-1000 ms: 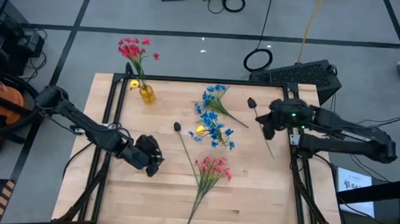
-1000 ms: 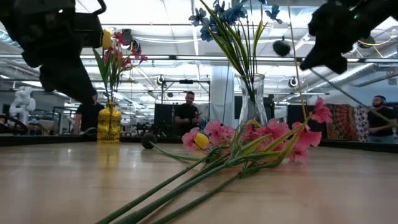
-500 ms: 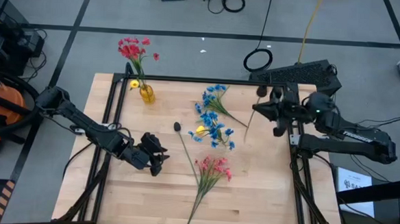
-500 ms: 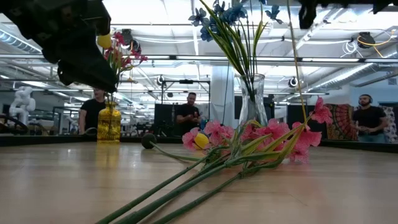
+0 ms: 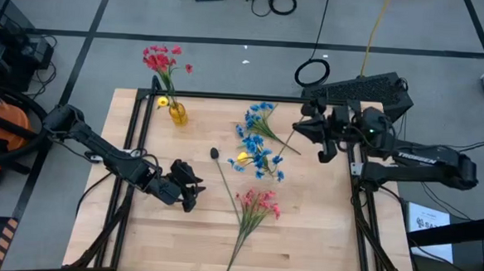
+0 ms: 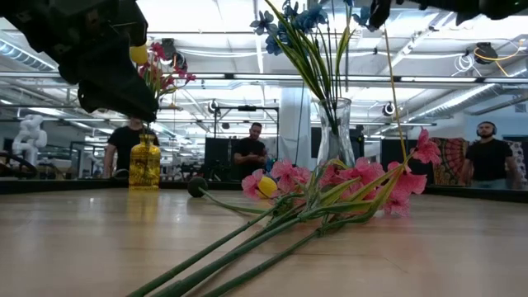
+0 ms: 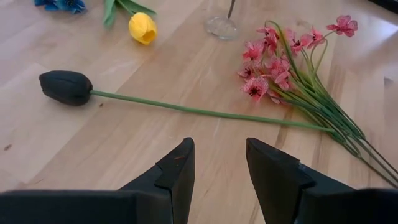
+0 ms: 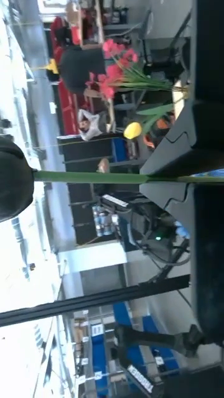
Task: Sort flowers into vase by color
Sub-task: Put the right black tulip into the transparent vase
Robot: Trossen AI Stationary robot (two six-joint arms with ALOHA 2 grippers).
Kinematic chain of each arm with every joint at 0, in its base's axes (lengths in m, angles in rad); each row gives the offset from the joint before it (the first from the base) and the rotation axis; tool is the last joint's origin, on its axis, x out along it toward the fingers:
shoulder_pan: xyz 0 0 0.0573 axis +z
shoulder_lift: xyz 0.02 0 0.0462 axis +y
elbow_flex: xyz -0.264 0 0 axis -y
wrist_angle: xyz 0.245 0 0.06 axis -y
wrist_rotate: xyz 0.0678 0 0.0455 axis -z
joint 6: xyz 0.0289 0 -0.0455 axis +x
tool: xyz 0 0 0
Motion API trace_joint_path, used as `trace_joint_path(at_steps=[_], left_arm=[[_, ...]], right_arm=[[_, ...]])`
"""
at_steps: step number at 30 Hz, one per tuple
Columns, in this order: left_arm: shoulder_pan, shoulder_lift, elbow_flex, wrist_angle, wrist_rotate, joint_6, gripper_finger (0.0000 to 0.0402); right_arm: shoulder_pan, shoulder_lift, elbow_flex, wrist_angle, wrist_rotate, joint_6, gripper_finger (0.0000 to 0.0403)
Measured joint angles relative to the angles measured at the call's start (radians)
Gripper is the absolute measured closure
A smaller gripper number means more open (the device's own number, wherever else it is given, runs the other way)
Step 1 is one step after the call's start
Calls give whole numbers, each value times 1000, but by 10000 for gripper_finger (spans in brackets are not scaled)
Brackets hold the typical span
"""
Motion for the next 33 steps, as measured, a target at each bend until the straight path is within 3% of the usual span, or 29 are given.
trace_joint_path(at_steps=[7,15,33], left_arm=[[0,0,0,4,-1,0,252],[0,0,0,4,-3,0,252],[3,0,0,20,-51,1,252]], right_arm=[[33,34,-35,67,-13,-15,402],[58,41,-227,310,55,4,402],[109,204,-264,309,71,-26,396]])
